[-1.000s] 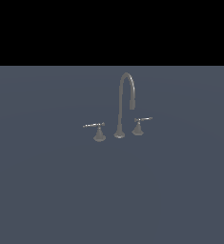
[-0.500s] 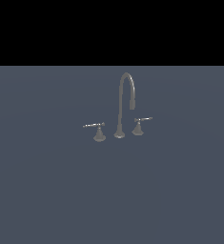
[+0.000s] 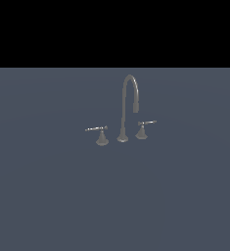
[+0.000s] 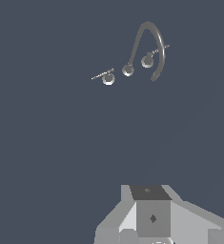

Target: Turn on the faucet by rotating a designated handle.

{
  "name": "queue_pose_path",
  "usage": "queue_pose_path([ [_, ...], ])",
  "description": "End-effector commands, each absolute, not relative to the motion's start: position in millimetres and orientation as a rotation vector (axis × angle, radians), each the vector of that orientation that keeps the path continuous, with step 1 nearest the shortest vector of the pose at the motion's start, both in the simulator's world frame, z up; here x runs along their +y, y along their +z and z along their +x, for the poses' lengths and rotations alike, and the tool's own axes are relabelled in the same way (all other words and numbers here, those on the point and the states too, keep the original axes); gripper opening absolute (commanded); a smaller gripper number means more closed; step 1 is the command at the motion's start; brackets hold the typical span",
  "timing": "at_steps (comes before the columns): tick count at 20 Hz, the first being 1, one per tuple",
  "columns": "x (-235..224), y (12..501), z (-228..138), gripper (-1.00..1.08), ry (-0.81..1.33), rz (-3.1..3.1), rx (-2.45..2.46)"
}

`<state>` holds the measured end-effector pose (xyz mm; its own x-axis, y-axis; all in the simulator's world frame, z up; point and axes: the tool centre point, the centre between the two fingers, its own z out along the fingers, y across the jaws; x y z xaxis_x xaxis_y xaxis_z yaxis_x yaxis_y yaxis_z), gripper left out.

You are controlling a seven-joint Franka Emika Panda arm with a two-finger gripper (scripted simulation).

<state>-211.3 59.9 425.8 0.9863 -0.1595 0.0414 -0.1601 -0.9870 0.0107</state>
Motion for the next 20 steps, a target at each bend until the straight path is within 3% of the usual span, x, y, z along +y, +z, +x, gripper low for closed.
queue_pose_path([
  [1,68,408,-202,-1.00,0.060,3.110,-0.337],
  [20,114,282,-115,-1.00,0.036,2.993,-0.950],
])
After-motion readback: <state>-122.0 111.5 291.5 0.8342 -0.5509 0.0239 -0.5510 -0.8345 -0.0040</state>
